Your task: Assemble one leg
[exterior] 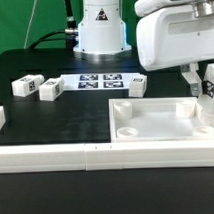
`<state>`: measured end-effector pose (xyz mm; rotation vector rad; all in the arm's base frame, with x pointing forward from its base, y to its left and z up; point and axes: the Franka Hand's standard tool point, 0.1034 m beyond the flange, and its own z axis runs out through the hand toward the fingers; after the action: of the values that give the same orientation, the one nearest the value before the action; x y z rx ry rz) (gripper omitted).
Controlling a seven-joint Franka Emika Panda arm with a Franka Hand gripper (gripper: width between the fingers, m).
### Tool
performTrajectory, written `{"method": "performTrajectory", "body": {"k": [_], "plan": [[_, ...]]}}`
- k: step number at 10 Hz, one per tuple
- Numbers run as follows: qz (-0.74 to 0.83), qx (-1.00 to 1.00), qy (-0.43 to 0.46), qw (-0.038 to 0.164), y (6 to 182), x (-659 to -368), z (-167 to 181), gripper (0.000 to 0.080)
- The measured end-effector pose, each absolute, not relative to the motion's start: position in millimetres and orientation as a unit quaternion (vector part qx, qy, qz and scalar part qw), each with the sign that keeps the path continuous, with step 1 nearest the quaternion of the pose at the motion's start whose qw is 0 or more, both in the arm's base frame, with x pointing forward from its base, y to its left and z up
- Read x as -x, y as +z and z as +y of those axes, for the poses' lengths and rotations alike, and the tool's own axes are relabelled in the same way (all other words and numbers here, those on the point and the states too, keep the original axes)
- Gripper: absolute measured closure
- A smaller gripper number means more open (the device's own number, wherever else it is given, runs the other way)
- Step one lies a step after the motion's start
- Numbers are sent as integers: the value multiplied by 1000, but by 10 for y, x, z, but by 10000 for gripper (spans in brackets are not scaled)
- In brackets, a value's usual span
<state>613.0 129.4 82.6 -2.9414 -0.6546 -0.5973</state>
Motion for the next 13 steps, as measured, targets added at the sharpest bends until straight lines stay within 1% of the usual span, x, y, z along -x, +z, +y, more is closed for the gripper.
{"method": "performTrajectory", "body": {"k": [2, 4, 6, 7, 11, 13], "plan": [[-216, 957, -193, 33, 816, -6124, 1262, 511], [-223, 954, -197, 31, 818, -6222, 1219, 511], [-223, 954, -199, 31, 768, -6266, 1209, 511], [-225, 949, -219, 26, 740, -6304, 1175, 511], [-224, 950, -217, 28, 618, -6250, 1177, 511], [-222, 947, -230, 26, 614, -6254, 1170, 511]]}}
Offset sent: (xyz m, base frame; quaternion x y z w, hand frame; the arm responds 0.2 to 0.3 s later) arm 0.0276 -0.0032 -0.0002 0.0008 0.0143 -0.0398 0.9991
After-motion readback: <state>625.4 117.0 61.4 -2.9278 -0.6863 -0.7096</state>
